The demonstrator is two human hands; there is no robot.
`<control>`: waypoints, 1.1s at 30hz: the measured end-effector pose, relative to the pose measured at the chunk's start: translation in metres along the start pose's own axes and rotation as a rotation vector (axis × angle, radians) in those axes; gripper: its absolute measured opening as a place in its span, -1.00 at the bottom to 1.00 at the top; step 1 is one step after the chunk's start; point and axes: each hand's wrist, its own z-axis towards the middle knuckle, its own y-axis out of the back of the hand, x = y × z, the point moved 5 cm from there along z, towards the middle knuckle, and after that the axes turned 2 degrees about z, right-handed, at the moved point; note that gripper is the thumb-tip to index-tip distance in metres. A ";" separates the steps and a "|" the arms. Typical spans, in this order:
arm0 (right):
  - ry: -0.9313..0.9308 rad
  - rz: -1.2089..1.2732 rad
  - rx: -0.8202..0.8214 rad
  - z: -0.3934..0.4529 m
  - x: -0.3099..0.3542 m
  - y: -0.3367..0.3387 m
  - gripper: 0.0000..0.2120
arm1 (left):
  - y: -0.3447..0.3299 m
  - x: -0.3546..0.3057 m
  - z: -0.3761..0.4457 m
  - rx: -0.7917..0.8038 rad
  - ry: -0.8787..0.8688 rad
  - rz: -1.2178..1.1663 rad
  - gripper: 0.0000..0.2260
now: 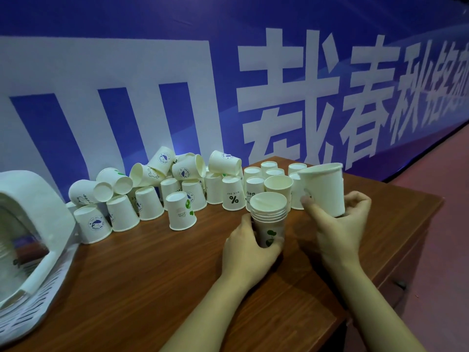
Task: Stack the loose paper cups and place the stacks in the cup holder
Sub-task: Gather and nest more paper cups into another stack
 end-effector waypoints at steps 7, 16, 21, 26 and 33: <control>0.066 0.021 0.104 -0.001 0.004 -0.010 -0.75 | -0.009 -0.009 -0.004 0.123 -0.093 -0.083 -0.47; 0.106 -0.125 0.202 -0.006 0.001 -0.023 -0.32 | -0.010 -0.013 -0.005 0.165 -0.136 -0.113 -0.46; 0.181 -0.307 0.250 -0.005 -0.003 -0.026 -0.48 | -0.010 -0.014 -0.006 0.182 -0.124 -0.130 -0.42; 0.142 -0.201 0.312 -0.006 -0.012 -0.025 -0.30 | -0.008 -0.018 -0.007 0.132 -0.136 -0.019 -0.46; 0.177 -0.316 0.352 -0.011 -0.013 -0.031 -0.58 | -0.007 -0.016 -0.007 0.111 -0.086 0.003 -0.51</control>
